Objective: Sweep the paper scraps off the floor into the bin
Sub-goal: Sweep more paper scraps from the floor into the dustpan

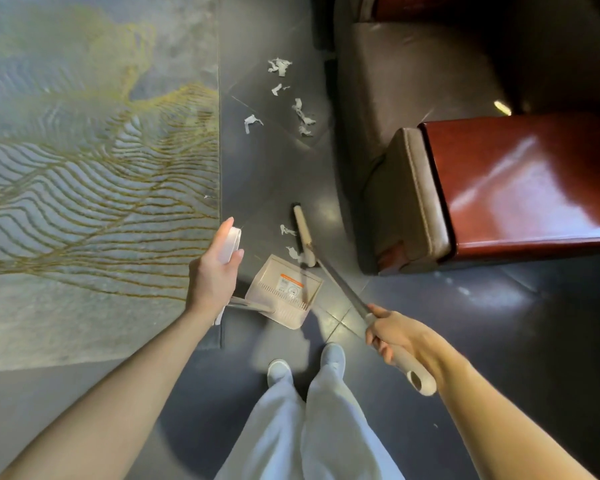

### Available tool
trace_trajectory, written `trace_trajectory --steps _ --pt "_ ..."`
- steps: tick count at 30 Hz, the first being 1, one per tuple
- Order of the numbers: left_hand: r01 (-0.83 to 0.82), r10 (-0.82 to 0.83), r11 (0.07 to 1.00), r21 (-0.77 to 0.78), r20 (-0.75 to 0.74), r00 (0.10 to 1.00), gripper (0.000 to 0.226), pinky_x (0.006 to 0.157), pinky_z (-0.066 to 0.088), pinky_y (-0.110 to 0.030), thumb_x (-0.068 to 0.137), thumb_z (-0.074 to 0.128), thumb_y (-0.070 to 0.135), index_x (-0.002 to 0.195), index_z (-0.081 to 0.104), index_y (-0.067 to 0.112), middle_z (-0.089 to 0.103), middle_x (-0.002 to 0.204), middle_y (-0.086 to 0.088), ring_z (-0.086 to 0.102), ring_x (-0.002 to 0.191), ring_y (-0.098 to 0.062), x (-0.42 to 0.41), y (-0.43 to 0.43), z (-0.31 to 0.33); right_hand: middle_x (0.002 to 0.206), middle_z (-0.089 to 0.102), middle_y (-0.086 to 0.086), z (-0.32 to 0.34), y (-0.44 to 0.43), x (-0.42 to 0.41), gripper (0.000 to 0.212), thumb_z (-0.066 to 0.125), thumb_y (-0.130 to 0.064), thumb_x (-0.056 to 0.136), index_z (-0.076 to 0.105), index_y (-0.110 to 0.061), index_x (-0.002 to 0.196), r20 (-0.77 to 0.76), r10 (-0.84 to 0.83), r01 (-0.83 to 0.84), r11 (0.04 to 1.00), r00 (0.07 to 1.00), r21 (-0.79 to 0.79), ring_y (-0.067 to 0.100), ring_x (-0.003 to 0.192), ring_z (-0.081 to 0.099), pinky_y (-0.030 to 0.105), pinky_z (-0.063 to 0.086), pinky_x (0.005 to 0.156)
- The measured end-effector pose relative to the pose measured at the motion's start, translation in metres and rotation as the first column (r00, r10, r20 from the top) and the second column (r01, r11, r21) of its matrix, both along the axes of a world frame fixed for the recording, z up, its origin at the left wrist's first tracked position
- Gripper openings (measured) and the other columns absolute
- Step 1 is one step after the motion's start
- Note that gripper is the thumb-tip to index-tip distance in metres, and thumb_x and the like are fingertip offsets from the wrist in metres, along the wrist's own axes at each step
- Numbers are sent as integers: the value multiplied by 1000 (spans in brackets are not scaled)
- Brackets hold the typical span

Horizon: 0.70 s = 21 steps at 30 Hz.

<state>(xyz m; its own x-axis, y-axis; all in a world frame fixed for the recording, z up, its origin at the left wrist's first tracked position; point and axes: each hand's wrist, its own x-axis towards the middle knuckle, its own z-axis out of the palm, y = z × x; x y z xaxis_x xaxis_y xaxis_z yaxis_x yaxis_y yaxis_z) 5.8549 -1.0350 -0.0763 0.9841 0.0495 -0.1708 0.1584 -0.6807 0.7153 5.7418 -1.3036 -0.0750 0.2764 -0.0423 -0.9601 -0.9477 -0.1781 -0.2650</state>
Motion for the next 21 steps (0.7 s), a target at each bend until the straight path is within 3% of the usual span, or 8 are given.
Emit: trace_trajectory --steps 5,9,11,13,17,21 --pt "-5 5 1000 2 25 1000 53 94 50 -47 93 57 19 141 41 35 56 134 -2 58 110 -35 -6 -5 -1 46 49 1 29 5 -7 63 38 5 91 35 -26 146 -5 95 -95 995 995 25 10 38 39 20 39 36" --pt "-20 20 1000 17 37 999 53 105 39 -33 94 57 16 142 42 29 54 137 -4 53 121 -29 -15 1 2 45 49 0 48 -1 1 69 44 5 89 32 -28 148 47 174 -172 984 984 -51 10 36 40 21 41 38" --pt "-47 46 999 26 55 997 52 108 38 -38 93 56 17 142 42 29 53 138 -4 51 124 -29 -20 5 2 44 50 0 53 -4 13 67 47 2 91 32 -29 148 79 209 -201 975 975 -96 10 37 42 21 41 39" --pt "-68 67 998 12 65 996 52 100 45 -48 93 56 20 141 42 33 54 137 -2 55 117 -33 -24 12 0 53 55 3 50 -8 29 68 50 1 91 30 -29 149 117 229 -214 968 966 -131 11 40 44 21 41 39" --pt "-150 151 988 -27 71 986 54 92 50 -50 93 57 21 142 41 34 53 139 3 57 115 -31 -27 20 0 91 61 9 33 -4 67 72 51 -2 92 21 -27 153 167 375 -330 911 912 -246 16 58 52 22 46 51" --pt "-209 211 977 -35 71 975 55 90 51 -52 92 58 19 142 41 33 55 136 -1 59 111 -37 -13 25 -4 104 61 11 8 4 100 75 50 -1 90 17 -24 154 177 510 -433 834 842 -343 18 67 57 23 47 54"
